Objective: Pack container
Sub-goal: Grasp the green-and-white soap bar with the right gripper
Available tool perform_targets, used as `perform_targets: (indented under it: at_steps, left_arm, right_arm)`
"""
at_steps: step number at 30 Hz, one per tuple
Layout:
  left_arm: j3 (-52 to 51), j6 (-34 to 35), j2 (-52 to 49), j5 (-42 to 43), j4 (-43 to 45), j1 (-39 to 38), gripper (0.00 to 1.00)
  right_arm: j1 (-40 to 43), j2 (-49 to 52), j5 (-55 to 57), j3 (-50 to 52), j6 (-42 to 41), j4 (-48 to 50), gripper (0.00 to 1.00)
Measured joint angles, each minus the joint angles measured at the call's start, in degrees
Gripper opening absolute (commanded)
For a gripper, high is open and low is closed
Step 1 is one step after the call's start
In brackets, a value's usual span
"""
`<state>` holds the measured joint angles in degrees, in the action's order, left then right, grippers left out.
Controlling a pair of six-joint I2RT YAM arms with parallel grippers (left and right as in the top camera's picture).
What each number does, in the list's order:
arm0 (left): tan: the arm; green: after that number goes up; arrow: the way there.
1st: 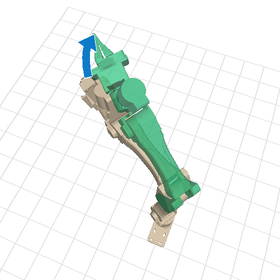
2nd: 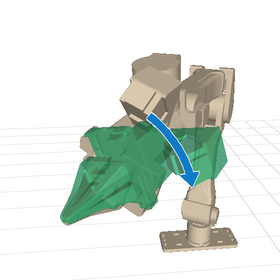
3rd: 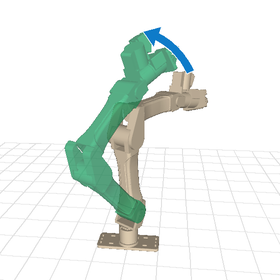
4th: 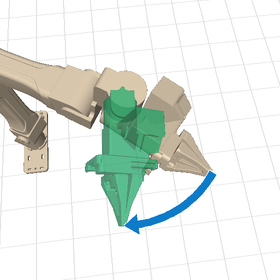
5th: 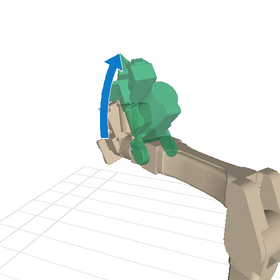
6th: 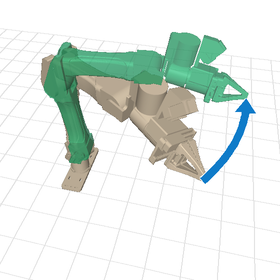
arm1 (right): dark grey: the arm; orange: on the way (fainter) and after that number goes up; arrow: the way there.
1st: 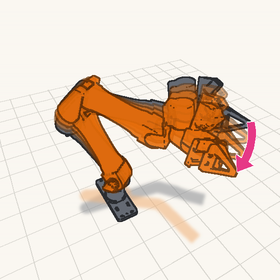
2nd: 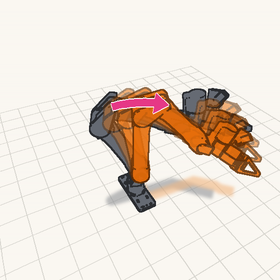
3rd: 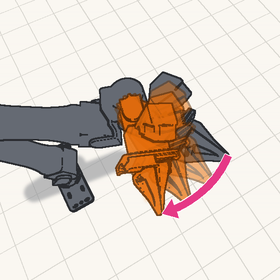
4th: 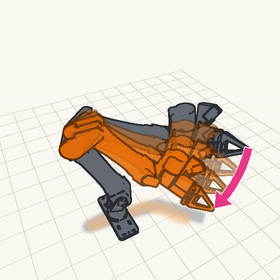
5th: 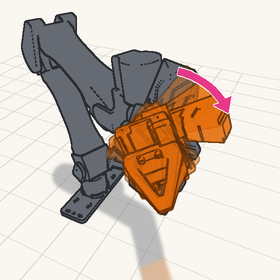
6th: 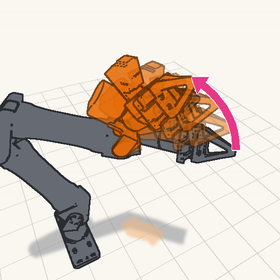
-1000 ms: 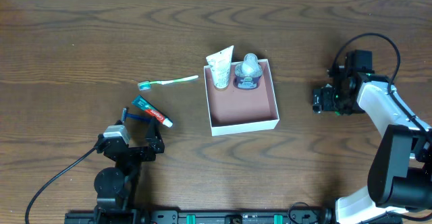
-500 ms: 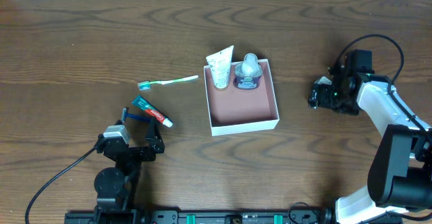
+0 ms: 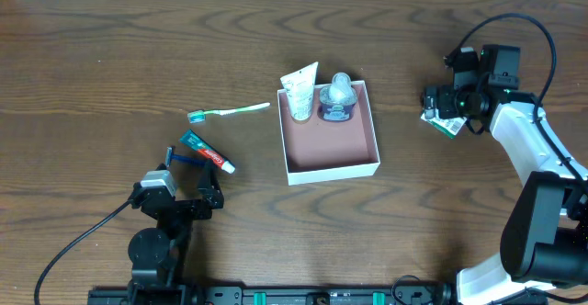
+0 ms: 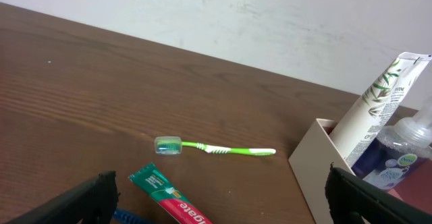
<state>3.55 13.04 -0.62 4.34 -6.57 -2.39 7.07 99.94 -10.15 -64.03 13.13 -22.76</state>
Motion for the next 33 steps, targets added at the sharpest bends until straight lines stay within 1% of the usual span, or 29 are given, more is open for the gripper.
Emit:
perform_targets:
  at_steps: [4, 7, 11, 16, 20, 25, 30, 32, 33]
  left_arm:
    - [0.0, 0.0, 0.0, 0.0, 0.0, 0.0, 0.98]
    - [0.0, 0.0, 0.0, 0.0, 0.0, 0.0, 0.98]
    - [0.0, 0.0, 0.0, 0.0, 0.0, 0.0, 0.98]
    - [0.0, 0.0, 0.0, 0.0, 0.0, 0.0, 0.98]
    - [0.0, 0.0, 0.0, 0.0, 0.0, 0.0, 0.98]
    - [0.0, 0.0, 0.0, 0.0, 0.0, 0.0, 0.98]
    - [0.0, 0.0, 0.0, 0.0, 0.0, 0.0, 0.98]
    - [0.0, 0.0, 0.0, 0.0, 0.0, 0.0, 0.98]
    - [0.0, 0.0, 0.0, 0.0, 0.0, 0.0, 0.98]
  right_arm:
    - [0.0, 0.5, 0.8, 0.0, 7.7, 1.3, 0.99]
    - [0.0, 1.9, 1.0, 0.0, 11.2, 1.0, 0.99]
    - [0.0, 4.5, 1.0, 0.0, 13.3, -0.5, 0.99]
    - [0.0, 8.6, 1.0, 0.0, 14.0, -1.7, 0.99]
    - [0.0, 9.4, 1.0, 0.0, 12.2, -2.1, 0.97]
    - [0.0, 9.4, 1.1, -0.3, 6.8, -5.2, 0.84]
    - [0.0, 9.2, 1.2, -1.2, 0.7, -9.1, 0.79]
    - [0.0, 9.1, 1.3, -1.2, -1.0, -9.8, 0.75]
    - [0.0, 9.1, 1.3, -1.2, -1.8, -10.0, 0.72]
